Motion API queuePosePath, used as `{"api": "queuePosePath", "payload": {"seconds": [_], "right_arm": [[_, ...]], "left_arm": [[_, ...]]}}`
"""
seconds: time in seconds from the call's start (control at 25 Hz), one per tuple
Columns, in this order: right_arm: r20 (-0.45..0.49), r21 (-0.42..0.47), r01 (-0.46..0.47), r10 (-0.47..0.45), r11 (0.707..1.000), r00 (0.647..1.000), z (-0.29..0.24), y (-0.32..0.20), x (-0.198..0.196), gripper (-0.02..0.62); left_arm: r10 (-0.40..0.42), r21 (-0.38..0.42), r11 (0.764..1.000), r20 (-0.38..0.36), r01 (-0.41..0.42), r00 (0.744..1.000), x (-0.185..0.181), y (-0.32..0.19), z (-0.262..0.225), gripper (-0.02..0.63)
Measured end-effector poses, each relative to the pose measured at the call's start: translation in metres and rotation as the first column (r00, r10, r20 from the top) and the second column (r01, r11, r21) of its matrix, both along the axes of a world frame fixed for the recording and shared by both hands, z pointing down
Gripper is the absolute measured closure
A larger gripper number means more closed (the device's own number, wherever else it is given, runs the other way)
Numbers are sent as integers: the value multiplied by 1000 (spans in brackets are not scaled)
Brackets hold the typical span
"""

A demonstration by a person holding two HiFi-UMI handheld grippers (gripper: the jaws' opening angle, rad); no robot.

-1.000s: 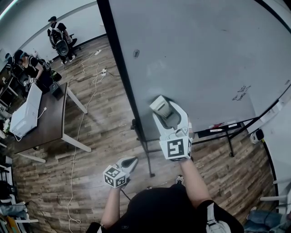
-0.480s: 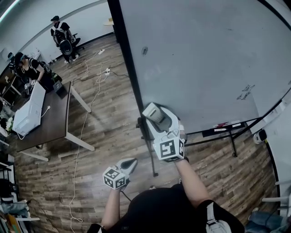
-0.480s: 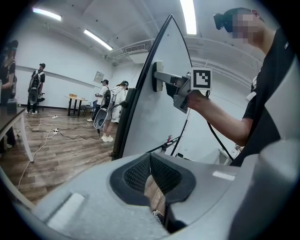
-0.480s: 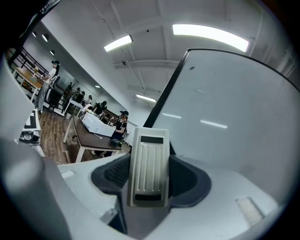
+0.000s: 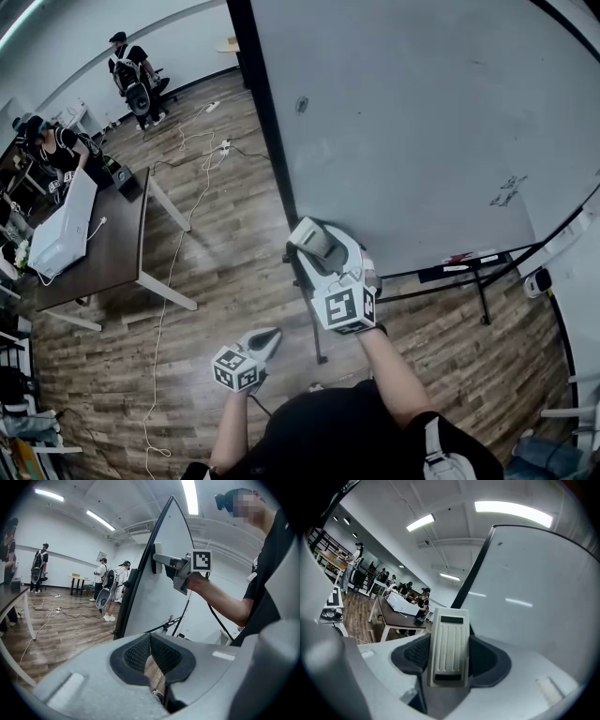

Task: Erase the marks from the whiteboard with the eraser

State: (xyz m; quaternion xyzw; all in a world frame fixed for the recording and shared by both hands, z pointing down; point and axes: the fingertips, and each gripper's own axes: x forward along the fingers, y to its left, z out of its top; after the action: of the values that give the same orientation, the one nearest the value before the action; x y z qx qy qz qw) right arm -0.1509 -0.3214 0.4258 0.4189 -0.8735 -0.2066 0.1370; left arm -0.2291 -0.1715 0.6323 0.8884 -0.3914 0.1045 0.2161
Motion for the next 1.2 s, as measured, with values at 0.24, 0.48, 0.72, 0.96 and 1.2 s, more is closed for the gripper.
{"api": "queuePosePath", "payload": {"seconds": [0.24, 0.48, 0.72, 0.96, 1.2], "right_arm": [[11, 14, -34, 33, 999, 999, -13, -2, 25, 342], [32, 34, -88, 87, 996, 996, -21, -9, 58, 342], [55, 0, -124, 124, 992, 991, -14, -14, 90, 342], [116, -69, -80, 88, 994, 989, 3, -12, 110, 341], [165, -187, 113, -82, 976, 983, 40, 8, 115, 341]], "left_arm": [[19, 10, 1000, -7, -19, 1000, 13, -3, -5, 595], [47, 17, 999, -10, -47, 999, 30, -8, -8, 594], [66, 19, 998, -13, -66, 998, 43, -9, -9, 595], [84, 20, 996, -19, -83, 996, 58, -11, -11, 594], [86, 26, 996, -29, -85, 996, 70, -18, -14, 595]]}}
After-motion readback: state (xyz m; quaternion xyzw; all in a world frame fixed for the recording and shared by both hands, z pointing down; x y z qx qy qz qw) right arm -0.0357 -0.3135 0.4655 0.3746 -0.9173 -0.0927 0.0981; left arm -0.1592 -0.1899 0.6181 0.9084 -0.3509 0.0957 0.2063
